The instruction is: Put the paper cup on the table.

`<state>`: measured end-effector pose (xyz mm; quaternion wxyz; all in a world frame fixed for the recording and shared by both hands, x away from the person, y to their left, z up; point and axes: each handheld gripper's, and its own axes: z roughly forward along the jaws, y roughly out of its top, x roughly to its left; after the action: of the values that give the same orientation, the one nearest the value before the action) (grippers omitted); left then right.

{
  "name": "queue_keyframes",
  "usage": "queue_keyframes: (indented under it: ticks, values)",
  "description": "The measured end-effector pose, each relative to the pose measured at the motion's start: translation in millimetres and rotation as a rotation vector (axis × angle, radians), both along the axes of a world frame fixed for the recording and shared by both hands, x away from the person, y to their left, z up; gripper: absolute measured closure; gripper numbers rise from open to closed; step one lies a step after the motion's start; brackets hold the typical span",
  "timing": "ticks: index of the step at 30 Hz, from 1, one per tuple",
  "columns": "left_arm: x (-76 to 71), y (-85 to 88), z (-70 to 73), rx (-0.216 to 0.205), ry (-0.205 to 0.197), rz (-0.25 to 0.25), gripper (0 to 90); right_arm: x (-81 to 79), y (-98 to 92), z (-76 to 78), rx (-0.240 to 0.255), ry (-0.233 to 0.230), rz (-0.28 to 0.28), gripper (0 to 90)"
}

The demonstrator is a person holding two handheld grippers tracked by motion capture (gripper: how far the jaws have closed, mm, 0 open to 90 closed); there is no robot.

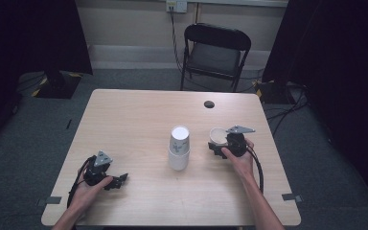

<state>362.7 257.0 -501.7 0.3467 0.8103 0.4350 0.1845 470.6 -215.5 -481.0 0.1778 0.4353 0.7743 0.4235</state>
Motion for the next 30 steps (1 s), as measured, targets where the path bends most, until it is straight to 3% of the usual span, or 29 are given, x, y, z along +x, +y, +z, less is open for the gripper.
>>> queue_keyframes:
  ticks: [6, 14, 22, 27, 29, 30]
  values:
    - [0.3, 0.1, 0.0, -0.001, 0.002, -0.003, 3.2, -7.9, -3.8, 4.2, 0.020, 0.007, -0.007, 13.6]
    - [0.1, 0.1, 0.0, 0.000, 0.000, 0.000, 3.2, -19.1, -6.4, 10.9, 0.010, 0.014, -0.018, 13.6]
    - [-0.9, 0.5, -0.1, -0.001, 0.001, 0.009, 3.2, -37.8, -13.2, 19.0, -0.008, 0.003, -0.027, 13.7]
    - [-2.9, 1.4, -0.2, -0.005, 0.003, 0.023, 3.2, -53.3, -27.7, 22.3, 0.013, 0.013, -0.045, 13.7]
    - [-2.9, 1.4, -0.2, -0.005, 0.003, 0.024, 3.2, -62.1, -33.0, 22.5, -0.048, 0.030, -0.082, 14.4]
    - [-2.9, 1.4, -0.2, -0.005, 0.003, 0.023, 3.2, -62.1, -33.0, 22.5, -0.048, 0.030, -0.082, 14.4]
